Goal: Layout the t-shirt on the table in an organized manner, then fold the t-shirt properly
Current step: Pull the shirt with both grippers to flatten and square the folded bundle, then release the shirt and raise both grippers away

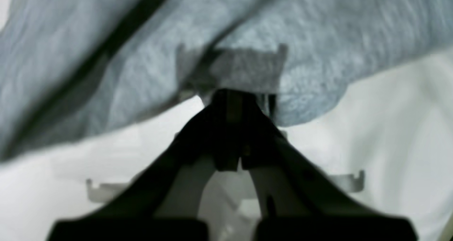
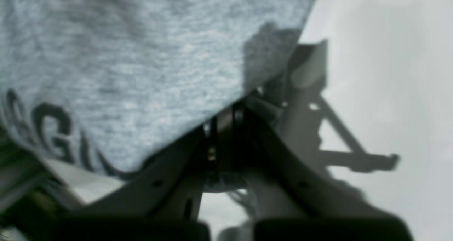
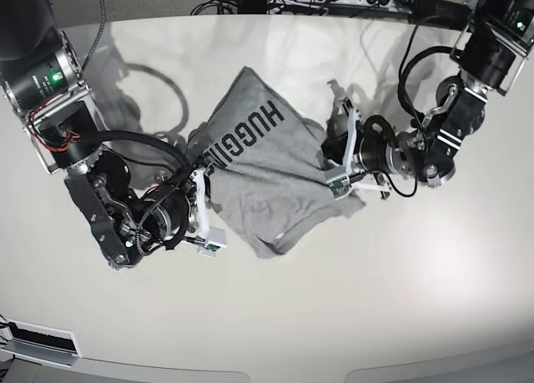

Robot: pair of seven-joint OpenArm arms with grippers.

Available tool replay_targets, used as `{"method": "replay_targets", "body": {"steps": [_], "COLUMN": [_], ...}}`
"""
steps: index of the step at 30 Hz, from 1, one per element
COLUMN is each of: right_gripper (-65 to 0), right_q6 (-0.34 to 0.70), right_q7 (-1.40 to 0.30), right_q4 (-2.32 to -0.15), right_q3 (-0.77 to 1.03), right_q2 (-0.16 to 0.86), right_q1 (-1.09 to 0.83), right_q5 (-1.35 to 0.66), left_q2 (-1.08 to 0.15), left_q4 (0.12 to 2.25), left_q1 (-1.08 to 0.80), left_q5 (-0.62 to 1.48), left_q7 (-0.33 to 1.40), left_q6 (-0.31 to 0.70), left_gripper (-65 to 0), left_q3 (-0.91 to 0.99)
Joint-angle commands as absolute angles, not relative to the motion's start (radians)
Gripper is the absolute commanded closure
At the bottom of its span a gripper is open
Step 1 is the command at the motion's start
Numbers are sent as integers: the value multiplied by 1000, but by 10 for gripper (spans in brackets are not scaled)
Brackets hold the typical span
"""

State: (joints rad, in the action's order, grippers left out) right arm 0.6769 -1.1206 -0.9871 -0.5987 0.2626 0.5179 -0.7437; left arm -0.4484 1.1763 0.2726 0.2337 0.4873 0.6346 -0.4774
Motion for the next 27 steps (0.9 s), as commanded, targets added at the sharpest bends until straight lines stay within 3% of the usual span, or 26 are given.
{"method": "replay_targets", "body": {"steps": [1, 7, 13, 23, 27], "right_gripper": [0, 0, 0, 0, 0], "right_q6": [682, 698, 698, 698, 698], "right_q7": [-1116, -1121, -1123, -1139, -1175], "right_q4": [-1000, -1002, -1095, -1451, -1582], "right_q3": [-593, -542, -361, -56, 9], "right_q2": [264, 240, 222, 222, 223], "right_q1": [533, 409, 261, 98, 57], "right_q5": [-796, -888, -886, -899, -991], "left_q2": [-456, -448, -449, -491, -531], "left_q4": [1169, 1118, 1117, 1226, 1363], "left_q1": [302, 359, 363, 380, 376], "left_q5": [208, 154, 147, 277, 495], "left_q7": [472, 376, 377, 511, 682], "left_q6": [628, 561, 542, 546, 612], "left_gripper": [0, 0, 0, 0, 0], "left_q3": [-473, -473, -473, -459, -406]}}
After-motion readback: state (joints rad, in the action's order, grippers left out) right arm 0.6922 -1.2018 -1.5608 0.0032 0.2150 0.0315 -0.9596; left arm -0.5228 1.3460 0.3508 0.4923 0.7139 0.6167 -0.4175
